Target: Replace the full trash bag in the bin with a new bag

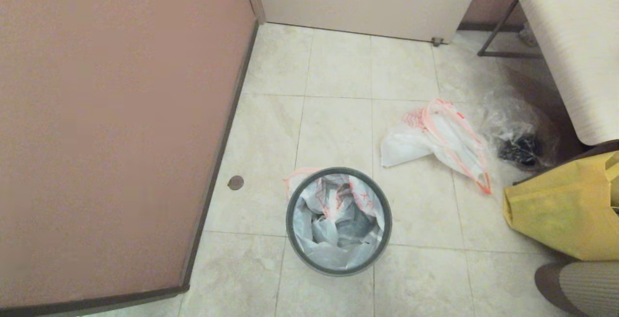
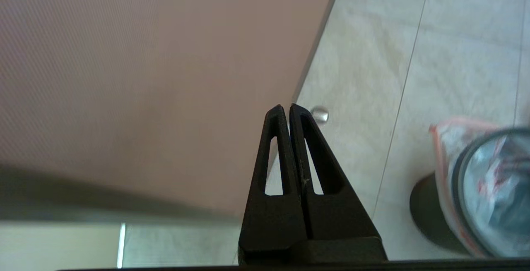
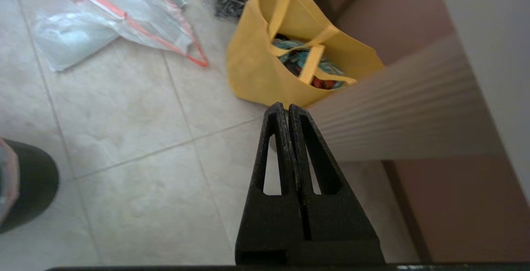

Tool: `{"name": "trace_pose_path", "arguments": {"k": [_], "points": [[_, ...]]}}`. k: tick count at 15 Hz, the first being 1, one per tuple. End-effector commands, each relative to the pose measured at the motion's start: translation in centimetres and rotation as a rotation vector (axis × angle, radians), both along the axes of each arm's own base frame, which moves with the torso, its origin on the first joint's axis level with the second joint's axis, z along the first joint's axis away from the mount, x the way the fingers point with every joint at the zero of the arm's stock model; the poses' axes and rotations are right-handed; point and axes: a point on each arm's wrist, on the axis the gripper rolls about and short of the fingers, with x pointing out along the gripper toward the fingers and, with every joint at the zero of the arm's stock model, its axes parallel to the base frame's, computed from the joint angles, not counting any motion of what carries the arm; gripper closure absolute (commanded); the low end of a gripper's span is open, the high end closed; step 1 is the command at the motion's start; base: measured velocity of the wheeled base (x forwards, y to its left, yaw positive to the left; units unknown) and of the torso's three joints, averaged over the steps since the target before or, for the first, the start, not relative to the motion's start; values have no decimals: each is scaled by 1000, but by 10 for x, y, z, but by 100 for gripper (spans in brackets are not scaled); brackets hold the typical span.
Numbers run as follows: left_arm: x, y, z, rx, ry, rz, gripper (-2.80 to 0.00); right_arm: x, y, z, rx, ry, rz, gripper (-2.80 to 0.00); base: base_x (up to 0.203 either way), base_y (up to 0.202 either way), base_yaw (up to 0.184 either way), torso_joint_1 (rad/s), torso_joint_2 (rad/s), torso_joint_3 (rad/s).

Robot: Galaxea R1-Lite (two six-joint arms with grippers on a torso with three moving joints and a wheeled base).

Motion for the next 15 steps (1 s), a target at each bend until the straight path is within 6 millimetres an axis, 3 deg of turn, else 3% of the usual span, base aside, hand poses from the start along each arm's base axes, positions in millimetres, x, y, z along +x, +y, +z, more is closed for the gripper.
{"name": "trace_pose_path", "arguments": {"k": [1,5,9,11,15], "points": [[-1,0,-16,-3,18,6,0,-17,0,-10,-7,-53,-14,0,0,0,0,0,0,0],[-8,-4,-44,-4,11,-141,0,-36,3,-41,-35,-85,4,0,0,0,0,0,0,0],[-16,-8,-74,18,-22,-297,0,-45,7,-82,-77,-133,250,0,0,0,0,0,0,0],[-16,-9,-89,35,-15,-321,0,-36,10,-95,-86,-175,347,0,0,0,0,0,0,0],[-13,-9,-98,77,27,-315,0,-16,13,-121,-146,-141,511,0,0,0,0,0,0,0]]}}
